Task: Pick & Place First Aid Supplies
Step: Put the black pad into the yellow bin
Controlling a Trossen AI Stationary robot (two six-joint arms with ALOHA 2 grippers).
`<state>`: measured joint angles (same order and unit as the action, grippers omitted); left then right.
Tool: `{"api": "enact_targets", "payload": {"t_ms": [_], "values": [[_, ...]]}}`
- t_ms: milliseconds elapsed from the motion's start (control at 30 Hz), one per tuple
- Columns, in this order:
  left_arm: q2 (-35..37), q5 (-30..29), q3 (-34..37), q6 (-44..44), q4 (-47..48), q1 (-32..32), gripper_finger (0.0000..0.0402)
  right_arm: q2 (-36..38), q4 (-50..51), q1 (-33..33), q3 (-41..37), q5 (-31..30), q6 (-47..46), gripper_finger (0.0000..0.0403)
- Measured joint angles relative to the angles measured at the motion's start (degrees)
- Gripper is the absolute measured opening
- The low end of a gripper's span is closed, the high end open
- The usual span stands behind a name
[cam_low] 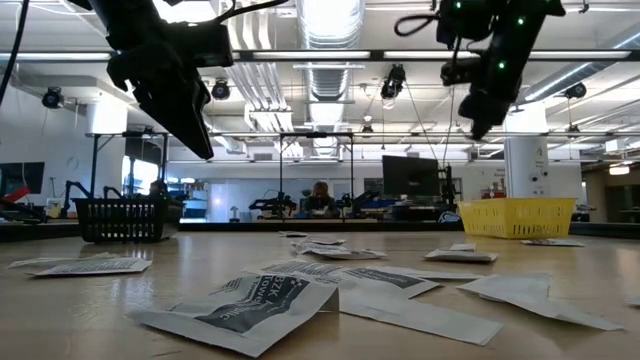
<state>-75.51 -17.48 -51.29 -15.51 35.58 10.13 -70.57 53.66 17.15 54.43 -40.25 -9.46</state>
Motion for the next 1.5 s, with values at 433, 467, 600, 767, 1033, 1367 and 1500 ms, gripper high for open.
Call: {"api": "enact_targets", "payload": {"t_ms": [433,467,600,767,1033,1367,1500], "values": [[-0.02,-0.61,0.0,0.04,-2.92,0.0,0.0083,0.0,0.16,1.65,-6.13,17.81,-5.1,0.0008],[-0.02,-0.61,0.0,0.04,-3.51,0.0,0.0083,0.0,0.19,2.23,-6.37,19.65,-5.11,0.0008],[-0.02,-0.63,0.0,0.08,-5.05,0.0,0.0083,0.0,0.12,4.5,-7.6,24.17,-4.67,0.0008],[-0.02,-0.63,0.0,0.07,-5.16,0.0,0.0083,-0.2,-0.46,6.5,-8.84,28.51,-2.87,0.0008],[-0.02,-0.61,0.0,0.07,-5.25,0.07,0.0083,-1.7,-0.65,6.6,-8.82,29.66,-2.41,0.0008],[-0.02,-0.54,0.0,0.07,-5.19,0.06,0.0083,-4.6,-0.77,6.54,-8.82,29.68,-2.14,0.0009],[-0.02,-0.52,0.0,0.37,-5.15,0.04,0.0083,-5.96,-0.88,6.54,-8.82,29.68,-2.14,0.0009]]}}
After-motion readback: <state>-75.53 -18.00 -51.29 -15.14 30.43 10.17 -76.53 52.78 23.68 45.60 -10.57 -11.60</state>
